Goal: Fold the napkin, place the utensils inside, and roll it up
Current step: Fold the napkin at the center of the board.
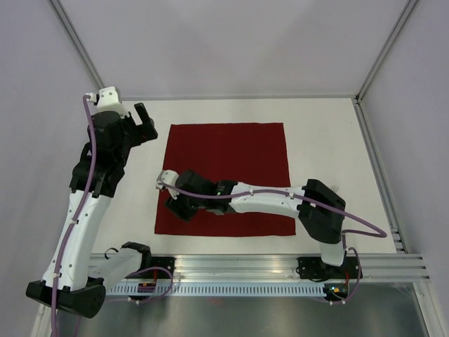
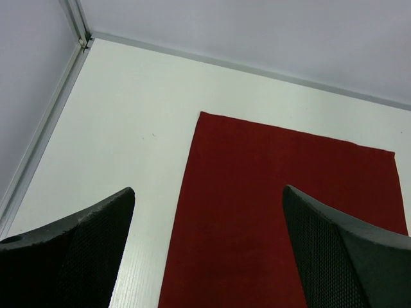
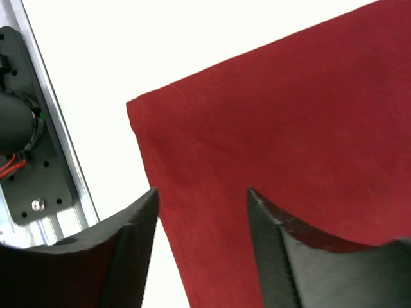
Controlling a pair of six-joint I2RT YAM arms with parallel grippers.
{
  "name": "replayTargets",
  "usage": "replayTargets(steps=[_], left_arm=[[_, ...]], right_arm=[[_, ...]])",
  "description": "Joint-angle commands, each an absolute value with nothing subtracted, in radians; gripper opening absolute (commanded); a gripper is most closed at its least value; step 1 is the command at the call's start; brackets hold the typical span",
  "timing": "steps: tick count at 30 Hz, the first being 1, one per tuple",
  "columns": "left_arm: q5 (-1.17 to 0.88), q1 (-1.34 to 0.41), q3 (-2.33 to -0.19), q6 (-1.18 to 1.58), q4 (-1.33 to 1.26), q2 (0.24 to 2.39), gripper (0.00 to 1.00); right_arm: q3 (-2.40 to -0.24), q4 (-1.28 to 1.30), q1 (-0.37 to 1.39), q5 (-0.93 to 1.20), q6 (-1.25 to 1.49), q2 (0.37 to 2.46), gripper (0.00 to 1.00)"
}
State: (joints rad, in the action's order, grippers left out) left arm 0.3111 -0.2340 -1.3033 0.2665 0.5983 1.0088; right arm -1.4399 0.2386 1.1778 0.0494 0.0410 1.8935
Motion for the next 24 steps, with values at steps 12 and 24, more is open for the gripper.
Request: replayTargets(steps=[12,24], left_arm=[[0.236,-0.178,-1.408,0.273,0.615,1.049,1.0],[0.245,-0.164,-1.401,0.255,0.624,1.049,1.0]], right_arm=[[-1.666,0.166,1.361,-0.097,0.097,2.177,0.44],[-1.838,0.218,1.404,-0.211,0.067,2.333,0.43]])
